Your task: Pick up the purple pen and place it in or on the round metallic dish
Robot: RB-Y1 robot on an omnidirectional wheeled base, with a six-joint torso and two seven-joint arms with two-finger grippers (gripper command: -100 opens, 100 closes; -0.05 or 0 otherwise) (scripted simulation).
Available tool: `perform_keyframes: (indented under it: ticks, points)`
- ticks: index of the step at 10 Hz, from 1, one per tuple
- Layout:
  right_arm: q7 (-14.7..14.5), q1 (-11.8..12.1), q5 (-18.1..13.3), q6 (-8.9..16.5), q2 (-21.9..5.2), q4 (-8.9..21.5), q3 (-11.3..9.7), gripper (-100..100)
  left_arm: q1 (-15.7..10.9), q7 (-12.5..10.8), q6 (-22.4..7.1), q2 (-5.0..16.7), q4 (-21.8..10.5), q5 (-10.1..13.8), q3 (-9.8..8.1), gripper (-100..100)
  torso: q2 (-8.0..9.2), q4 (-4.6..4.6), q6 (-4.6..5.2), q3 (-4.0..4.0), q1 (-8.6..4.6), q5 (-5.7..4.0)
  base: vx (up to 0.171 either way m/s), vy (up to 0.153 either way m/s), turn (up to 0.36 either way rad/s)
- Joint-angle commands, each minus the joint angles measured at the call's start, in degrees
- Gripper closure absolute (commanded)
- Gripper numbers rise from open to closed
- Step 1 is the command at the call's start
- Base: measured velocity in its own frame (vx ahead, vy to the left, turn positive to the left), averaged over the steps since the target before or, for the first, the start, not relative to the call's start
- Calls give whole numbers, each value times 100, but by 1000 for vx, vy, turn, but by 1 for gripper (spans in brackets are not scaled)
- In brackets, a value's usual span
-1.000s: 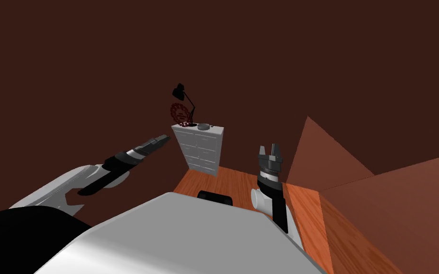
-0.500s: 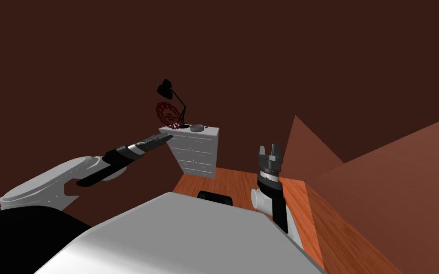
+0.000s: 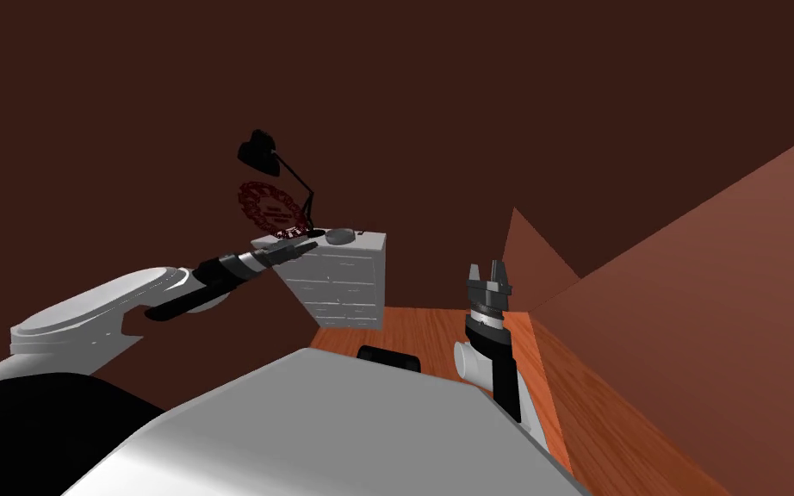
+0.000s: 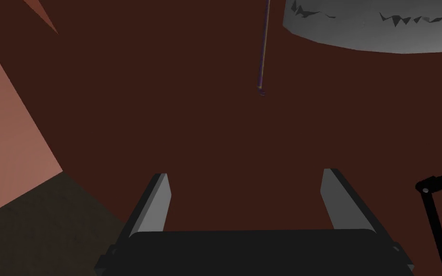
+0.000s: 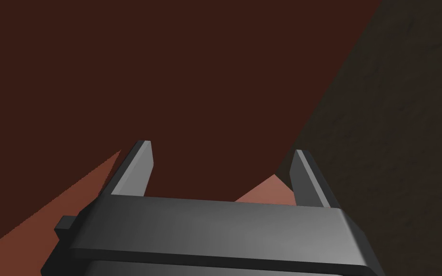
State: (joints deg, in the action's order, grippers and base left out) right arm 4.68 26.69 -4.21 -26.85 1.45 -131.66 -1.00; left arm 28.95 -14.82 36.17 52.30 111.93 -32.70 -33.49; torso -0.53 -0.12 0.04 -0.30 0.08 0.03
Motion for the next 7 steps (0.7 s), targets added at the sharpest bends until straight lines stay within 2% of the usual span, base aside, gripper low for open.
perform_keyframes:
  ticks: [1,4,7]
  points:
    - [0,0,0,0,0,0,0,0,-30,-34,-39,286,-48,-27,51,-100,0,0,0,0,0,0,156,35,-277]
    - [0,1,0,0,0,0,1,0,-77,-94,-114,789,-132,-71,176,-100,-17,-4,-4,-10,1,1,140,42,-207]
    - [0,1,0,0,0,0,0,0,-77,-151,-173,1158,-220,-115,335,-100,0,-1,-5,-1,-5,0,101,40,-211]
